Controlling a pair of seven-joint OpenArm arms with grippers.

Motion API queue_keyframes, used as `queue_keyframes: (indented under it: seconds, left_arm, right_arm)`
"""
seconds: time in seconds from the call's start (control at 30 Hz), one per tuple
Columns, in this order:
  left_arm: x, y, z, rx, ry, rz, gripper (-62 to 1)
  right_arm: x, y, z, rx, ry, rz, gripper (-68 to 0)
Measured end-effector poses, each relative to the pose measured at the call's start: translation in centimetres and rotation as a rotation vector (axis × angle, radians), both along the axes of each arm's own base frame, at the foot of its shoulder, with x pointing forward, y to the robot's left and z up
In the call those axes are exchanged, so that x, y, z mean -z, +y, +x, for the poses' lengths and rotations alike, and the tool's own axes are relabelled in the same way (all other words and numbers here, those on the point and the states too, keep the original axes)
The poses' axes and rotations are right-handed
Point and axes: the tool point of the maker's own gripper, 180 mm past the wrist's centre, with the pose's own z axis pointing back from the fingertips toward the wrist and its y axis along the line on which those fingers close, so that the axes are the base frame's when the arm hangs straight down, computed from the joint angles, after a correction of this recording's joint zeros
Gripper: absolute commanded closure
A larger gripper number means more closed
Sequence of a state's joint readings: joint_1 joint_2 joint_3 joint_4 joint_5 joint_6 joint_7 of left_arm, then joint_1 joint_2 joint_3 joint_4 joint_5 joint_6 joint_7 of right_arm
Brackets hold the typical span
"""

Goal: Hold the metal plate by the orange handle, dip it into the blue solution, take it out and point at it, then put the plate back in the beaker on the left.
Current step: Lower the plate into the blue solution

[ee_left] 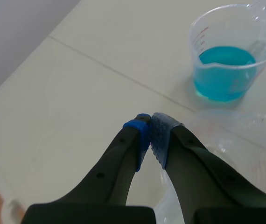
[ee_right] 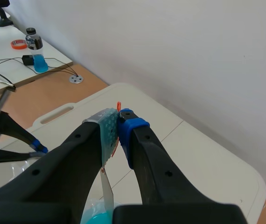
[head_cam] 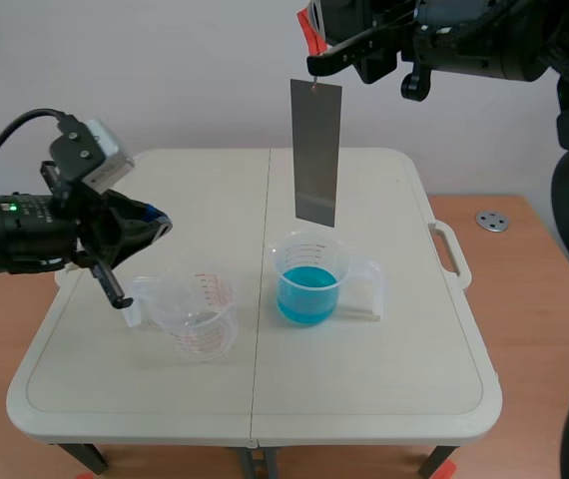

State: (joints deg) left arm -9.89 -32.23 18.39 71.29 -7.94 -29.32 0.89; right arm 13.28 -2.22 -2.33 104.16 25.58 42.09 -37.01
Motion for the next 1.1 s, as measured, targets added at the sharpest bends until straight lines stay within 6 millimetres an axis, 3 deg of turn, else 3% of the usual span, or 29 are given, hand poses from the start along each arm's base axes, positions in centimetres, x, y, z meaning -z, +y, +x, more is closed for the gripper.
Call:
queue_keyframes:
  seconds: [0.3,0.43,0.7,0.83,1.1]
  left_arm:
    - [-1.8,6.5,-5.2,-0.12,-0.018,0.055,-1.5]
    - [-2.0,8.4,-8.3,-0.166,0.001,0.07,-1.4]
    - [-0.4,11.9,-15.0,-0.298,0.115,0.086,-1.5]
    - [0.9,12.8,-18.3,-0.358,0.191,0.076,-1.5]
    - [2.8,12.6,-23.8,-0.4,0.336,0.058,-1.5]
  right_arm:
    - [0.1,0.0,0.0,0.0,0.003,-0.001,-1.5]
    - [-0.2,0.2,-0.2,-0.012,0.004,0.018,-1.5]
    - [1.8,0.2,-0.5,-0.014,0.061,0.022,-1.5]
    - [3.0,0.3,-0.3,-0.019,0.102,0.031,-1.5]
    - [5.8,0.4,0.2,-0.021,0.191,0.037,-1.4]
